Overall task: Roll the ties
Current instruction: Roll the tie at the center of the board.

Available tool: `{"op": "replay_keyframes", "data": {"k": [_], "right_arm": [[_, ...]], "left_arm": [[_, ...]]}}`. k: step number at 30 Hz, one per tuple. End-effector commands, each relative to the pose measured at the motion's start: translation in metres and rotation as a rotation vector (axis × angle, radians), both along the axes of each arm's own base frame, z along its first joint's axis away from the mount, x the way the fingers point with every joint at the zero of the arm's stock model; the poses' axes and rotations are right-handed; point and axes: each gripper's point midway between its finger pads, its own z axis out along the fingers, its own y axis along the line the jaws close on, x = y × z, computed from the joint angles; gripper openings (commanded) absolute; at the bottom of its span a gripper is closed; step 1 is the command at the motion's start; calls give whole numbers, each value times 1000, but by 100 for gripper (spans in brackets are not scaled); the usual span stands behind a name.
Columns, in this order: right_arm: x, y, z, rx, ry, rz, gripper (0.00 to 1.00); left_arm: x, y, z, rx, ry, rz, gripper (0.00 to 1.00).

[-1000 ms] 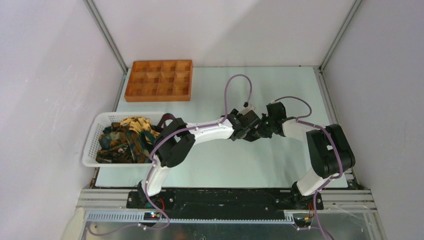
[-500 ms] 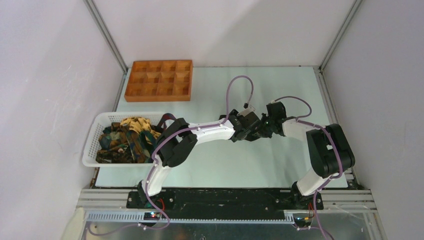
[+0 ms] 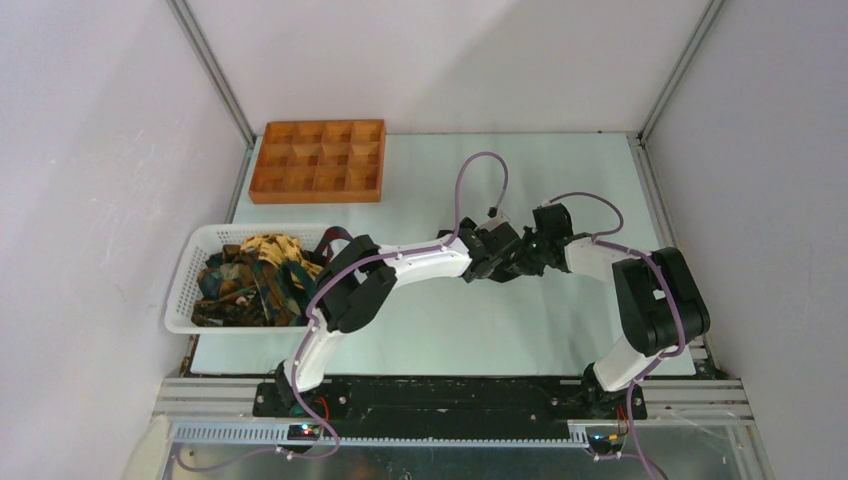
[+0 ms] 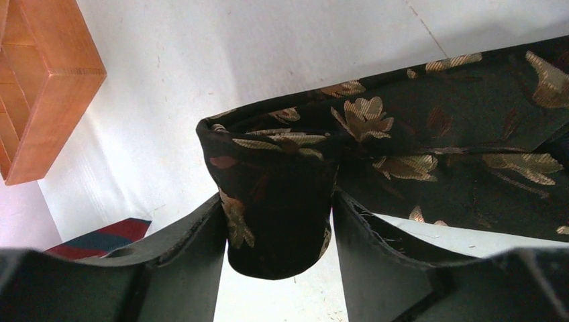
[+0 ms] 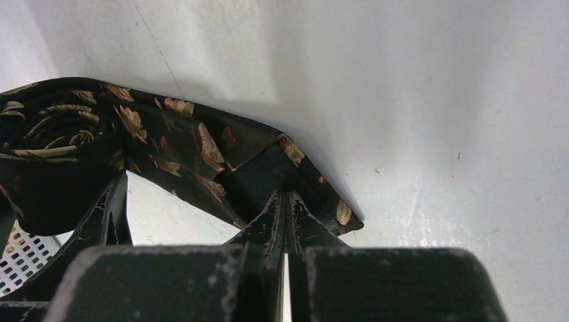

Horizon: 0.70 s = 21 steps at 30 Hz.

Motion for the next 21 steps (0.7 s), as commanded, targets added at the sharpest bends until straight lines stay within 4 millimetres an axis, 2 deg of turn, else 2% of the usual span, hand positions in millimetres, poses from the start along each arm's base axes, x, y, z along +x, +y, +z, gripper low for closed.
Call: {"op": "replay_keyframes", "data": {"k": [1,13,21], "right_arm": [[-1,-19,-16,-89,36,-34,0],[-1,-19,-16,-88,34,-32,0],[-2,-19,-17,-87,38,-29,0]], "left_arm": [[-3,-6,1,-10,56,-23,63],[-3,-18,23,-47,58,-42,68],[-6,-22,28,-60,70,-52,69]]}}
